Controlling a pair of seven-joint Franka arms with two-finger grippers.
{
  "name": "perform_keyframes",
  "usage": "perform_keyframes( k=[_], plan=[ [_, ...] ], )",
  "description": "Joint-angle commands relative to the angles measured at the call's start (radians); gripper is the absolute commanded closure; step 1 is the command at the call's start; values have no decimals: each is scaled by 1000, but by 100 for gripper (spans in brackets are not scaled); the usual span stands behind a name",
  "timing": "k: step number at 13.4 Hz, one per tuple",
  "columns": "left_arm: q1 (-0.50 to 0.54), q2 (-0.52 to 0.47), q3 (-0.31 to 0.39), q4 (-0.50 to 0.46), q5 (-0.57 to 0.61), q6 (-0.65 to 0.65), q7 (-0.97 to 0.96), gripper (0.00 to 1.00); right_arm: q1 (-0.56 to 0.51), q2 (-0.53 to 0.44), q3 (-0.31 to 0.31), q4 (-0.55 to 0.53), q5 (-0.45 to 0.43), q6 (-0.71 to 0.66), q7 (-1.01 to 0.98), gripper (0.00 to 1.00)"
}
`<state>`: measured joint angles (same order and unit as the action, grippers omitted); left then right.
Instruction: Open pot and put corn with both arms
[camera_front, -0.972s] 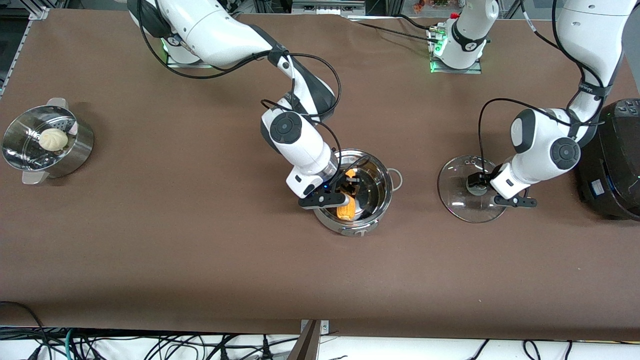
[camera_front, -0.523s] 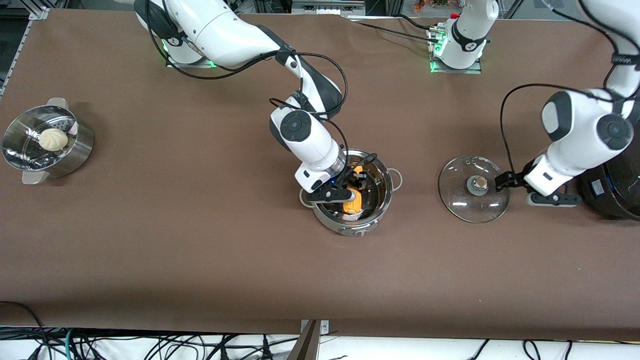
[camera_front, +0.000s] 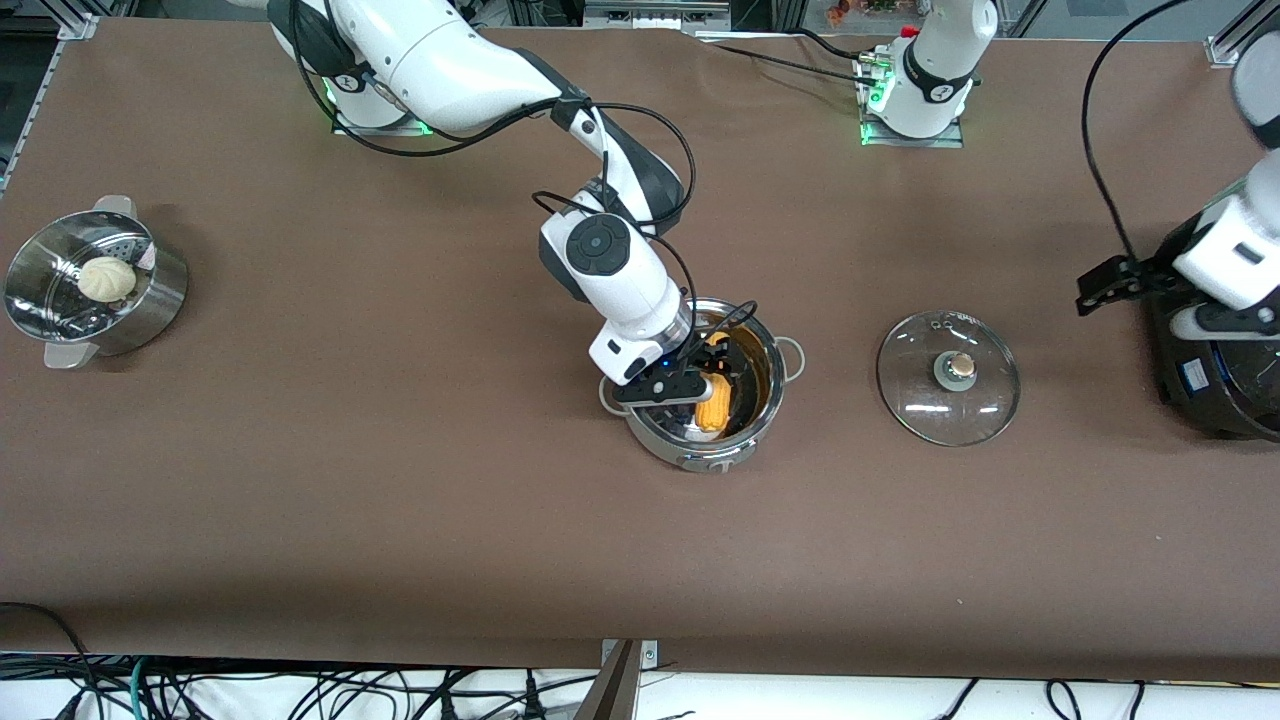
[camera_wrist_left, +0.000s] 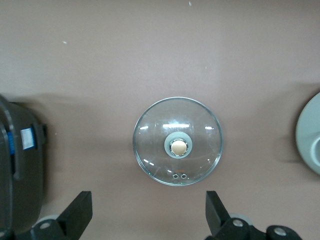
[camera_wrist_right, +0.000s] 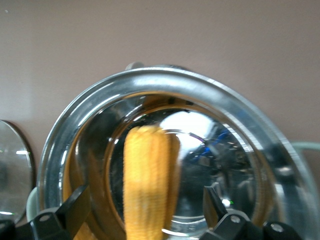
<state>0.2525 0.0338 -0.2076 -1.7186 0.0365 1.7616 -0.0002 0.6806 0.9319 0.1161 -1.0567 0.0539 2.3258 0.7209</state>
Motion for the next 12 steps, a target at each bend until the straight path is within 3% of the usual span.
perform_keyframes(
  k=[1, 3, 7, 10, 12],
  plan=[
    [-1, 6, -7, 71, 17, -48, -47, 0, -59, -111, 2, -6, -22, -170, -85, 0],
    [-1, 6, -1, 122, 16, -57, -50, 0, -122, -186, 0, -8, 0, -319, -222, 0],
    [-12, 11, -10, 154, 5, -60, -116, 0, -336, -306, 3, -8, 156, -572, -253, 0],
    [-12, 9, -70, 154, 16, -79, -184, 0, -432, -366, -10, -6, 158, -732, -365, 0],
    [-10, 9, -73, 154, 16, -79, -184, 0, -478, -384, -50, -5, 150, -804, -377, 0]
  ],
)
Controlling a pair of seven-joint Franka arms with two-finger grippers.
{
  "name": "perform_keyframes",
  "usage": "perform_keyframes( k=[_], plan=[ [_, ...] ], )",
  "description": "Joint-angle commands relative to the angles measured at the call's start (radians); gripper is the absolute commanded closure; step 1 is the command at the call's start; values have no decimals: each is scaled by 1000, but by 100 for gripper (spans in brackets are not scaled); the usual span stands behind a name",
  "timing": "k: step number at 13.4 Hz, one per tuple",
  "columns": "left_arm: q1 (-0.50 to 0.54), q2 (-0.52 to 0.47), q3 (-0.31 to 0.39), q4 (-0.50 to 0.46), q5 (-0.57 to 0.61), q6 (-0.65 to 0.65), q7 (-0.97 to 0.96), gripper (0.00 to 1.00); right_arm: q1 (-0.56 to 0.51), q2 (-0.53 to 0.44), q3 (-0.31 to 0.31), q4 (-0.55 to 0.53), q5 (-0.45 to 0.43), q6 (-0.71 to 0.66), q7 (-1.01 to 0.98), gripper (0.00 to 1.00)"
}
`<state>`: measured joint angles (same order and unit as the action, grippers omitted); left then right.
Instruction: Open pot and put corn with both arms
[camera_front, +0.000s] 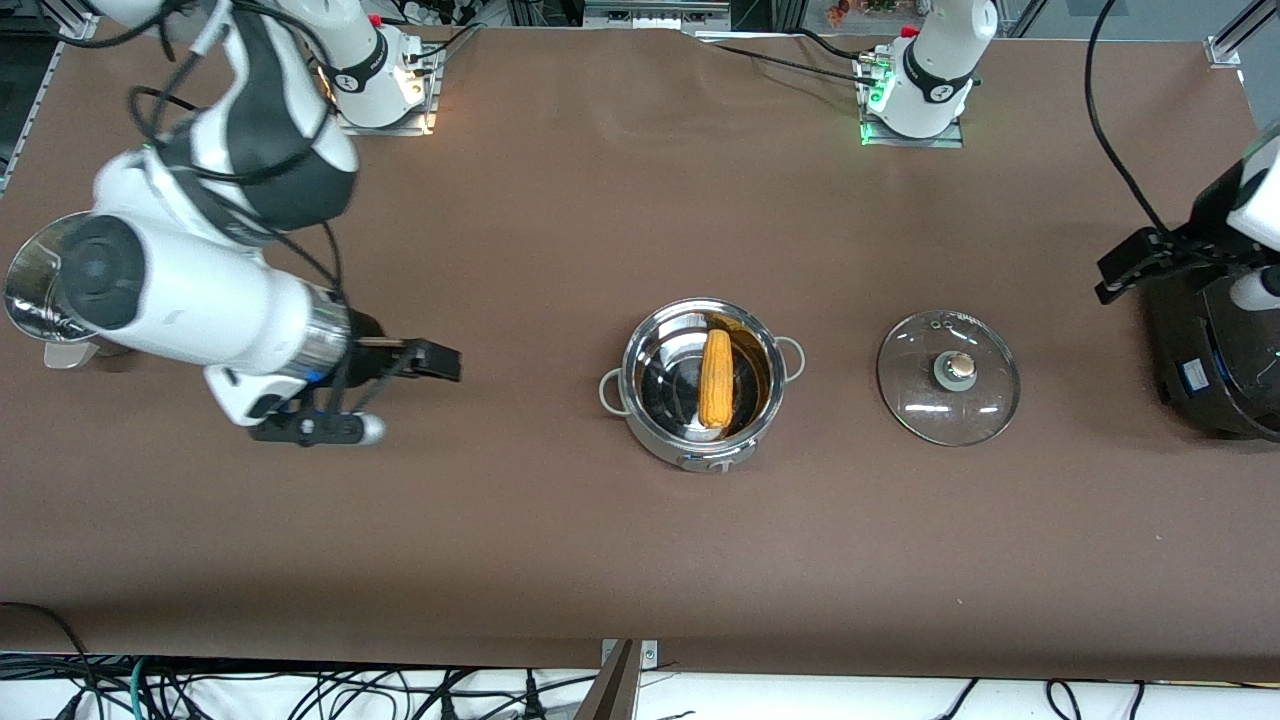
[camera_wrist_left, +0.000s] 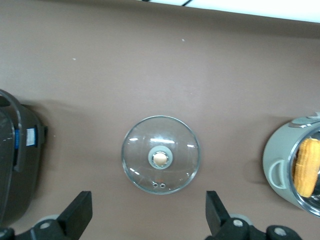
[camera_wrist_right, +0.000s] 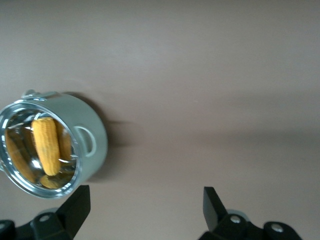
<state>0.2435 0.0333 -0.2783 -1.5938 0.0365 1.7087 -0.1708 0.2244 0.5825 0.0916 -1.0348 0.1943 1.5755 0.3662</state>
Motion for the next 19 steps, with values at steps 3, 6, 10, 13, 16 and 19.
perform_keyframes(
  k=[3, 6, 10, 13, 16, 19],
  plan=[
    [2, 10, 5, 32, 11, -27, -13, 0, -36, -64, -131, -27, -68, -162, -123, 0],
    [-53, -1, 48, 25, 13, -29, -15, 0, -51, -66, -261, -24, -69, -196, -135, 0],
    [-216, -19, 229, 5, 6, -31, -12, 0, -54, -66, -398, -25, -59, -238, -139, 0],
    [-213, -10, 223, 17, 3, -32, -15, 0, -88, -127, -398, -39, -58, -227, -142, 0],
    [-205, -10, 223, 15, 3, -47, -13, 0, -100, -263, -359, -199, -56, -160, -139, 0],
    [-207, -10, 223, 15, 3, -50, -15, 0, -241, -355, -181, -292, -73, -134, -136, 0]
  ],
)
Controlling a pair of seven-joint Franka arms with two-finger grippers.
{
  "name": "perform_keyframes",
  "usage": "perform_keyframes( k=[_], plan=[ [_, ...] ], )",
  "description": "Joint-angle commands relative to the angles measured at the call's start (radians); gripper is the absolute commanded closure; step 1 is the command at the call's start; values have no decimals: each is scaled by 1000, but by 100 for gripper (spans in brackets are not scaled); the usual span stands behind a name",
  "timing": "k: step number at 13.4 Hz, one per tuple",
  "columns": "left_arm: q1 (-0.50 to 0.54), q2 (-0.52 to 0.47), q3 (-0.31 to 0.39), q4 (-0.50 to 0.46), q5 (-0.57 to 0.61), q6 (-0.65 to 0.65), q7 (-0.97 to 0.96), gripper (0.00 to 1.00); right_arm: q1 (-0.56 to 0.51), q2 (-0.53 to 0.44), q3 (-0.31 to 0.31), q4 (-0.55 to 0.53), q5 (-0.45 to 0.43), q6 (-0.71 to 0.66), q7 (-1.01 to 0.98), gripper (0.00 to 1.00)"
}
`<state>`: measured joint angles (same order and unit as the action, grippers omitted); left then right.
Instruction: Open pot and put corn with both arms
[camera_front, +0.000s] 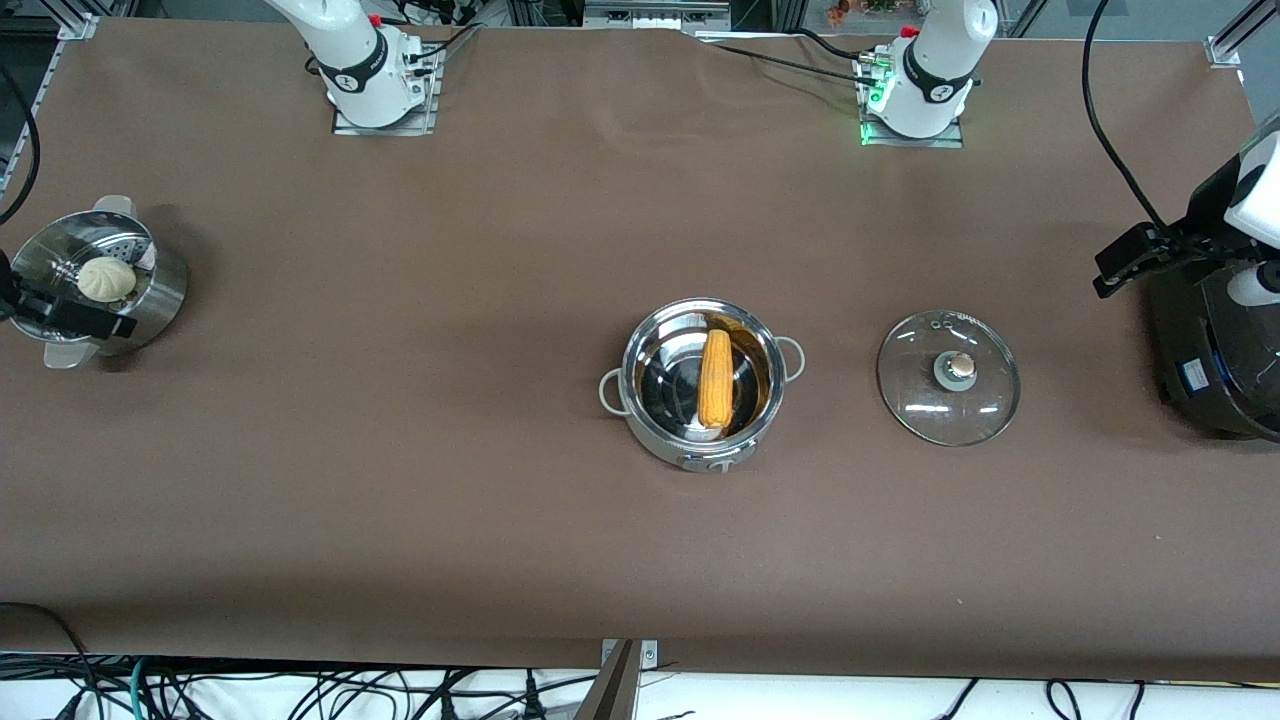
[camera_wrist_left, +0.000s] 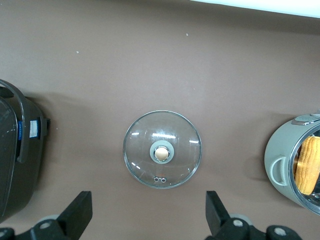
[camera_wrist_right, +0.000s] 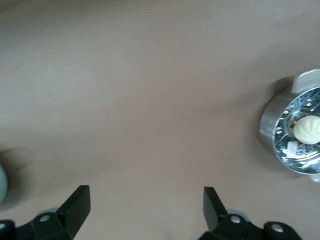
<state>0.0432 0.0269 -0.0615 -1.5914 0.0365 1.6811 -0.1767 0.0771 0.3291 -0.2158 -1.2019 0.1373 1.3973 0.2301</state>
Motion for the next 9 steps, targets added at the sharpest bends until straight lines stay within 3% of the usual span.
perform_keyframes(
  k=[1, 2, 4, 9],
  plan=[
    [-6, -4, 6, 13, 3, -23, -9, 0, -129, -140, 192, -169, -60, 60, 0, 0],
    [-6, -4, 6, 13, 3, -23, -9, 0, -131, -192, 231, -226, -121, 89, 0, 0],
    [-5, -4, 6, 13, 3, -33, -7, 0, -134, -270, 282, -319, -153, 123, 3, 0],
    [-5, -4, 6, 13, 2, -40, -7, 0, -132, -370, 302, -461, -160, 190, -72, 0]
  ],
)
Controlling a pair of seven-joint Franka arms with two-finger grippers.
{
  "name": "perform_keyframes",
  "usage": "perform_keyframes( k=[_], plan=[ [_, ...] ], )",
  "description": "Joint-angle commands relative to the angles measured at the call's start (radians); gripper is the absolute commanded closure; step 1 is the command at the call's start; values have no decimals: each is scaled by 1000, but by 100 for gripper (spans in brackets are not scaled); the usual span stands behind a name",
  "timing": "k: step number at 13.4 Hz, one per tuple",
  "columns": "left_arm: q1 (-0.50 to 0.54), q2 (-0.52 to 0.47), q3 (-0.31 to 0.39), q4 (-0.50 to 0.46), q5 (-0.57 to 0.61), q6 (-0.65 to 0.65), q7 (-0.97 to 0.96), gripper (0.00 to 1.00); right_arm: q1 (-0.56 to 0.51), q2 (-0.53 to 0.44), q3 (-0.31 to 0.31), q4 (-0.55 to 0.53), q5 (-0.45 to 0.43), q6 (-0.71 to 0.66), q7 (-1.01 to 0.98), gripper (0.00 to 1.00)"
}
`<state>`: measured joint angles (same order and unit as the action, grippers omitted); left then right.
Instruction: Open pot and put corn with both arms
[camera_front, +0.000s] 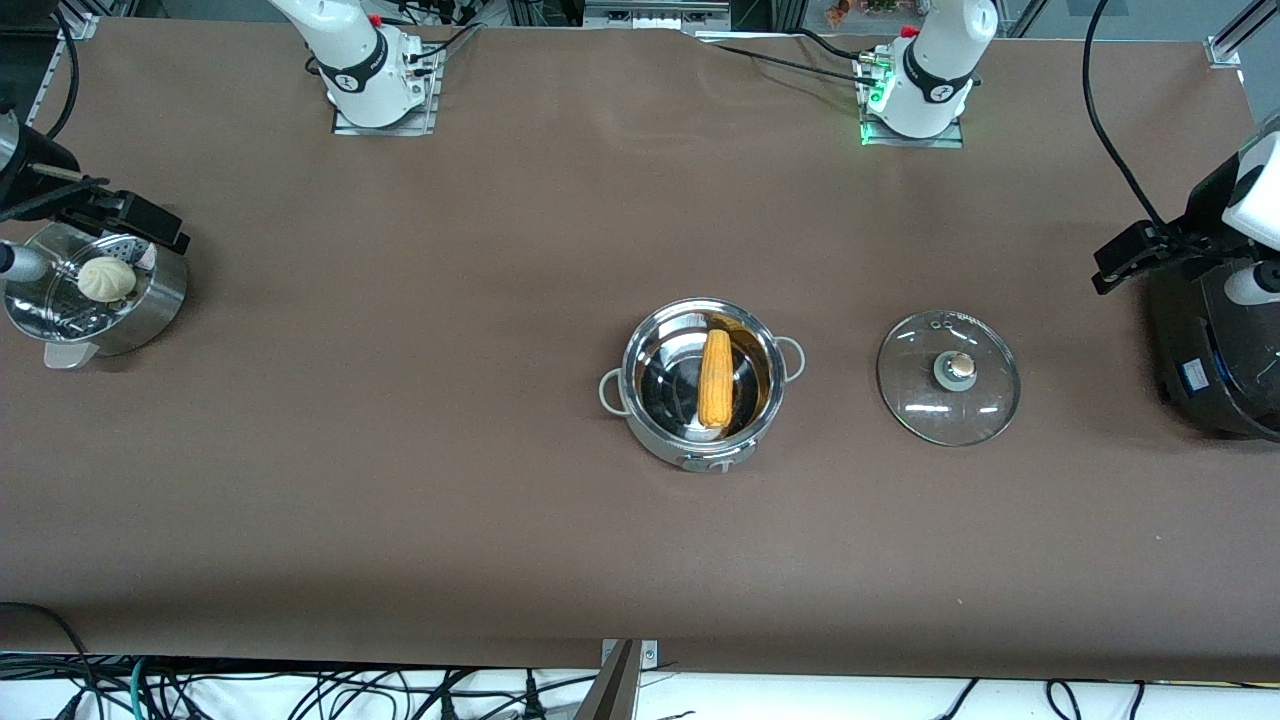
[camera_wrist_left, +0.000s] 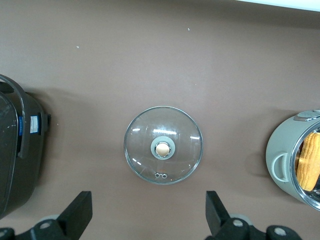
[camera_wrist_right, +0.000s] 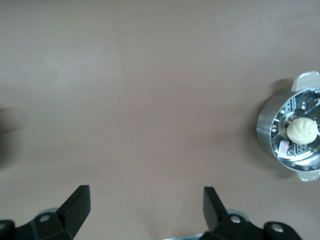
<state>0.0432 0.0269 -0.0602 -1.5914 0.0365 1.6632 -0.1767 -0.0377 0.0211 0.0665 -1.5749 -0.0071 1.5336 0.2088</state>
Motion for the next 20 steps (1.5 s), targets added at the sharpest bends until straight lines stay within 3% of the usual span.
perform_keyframes(
  k=[1, 8, 20],
  plan=[
    [-5, -4, 5, 13, 2, -23, -7, 0, -18, -67, 21, -92, -17, 54, -54, 0],
    [-5, -2, 5, 13, 2, -23, -6, 0, -10, 17, 22, -28, -31, 34, -59, 0],
    [-3, -2, 5, 14, 0, -23, -6, 0, -11, 43, 21, -5, -56, 37, -62, 0]
  ],
)
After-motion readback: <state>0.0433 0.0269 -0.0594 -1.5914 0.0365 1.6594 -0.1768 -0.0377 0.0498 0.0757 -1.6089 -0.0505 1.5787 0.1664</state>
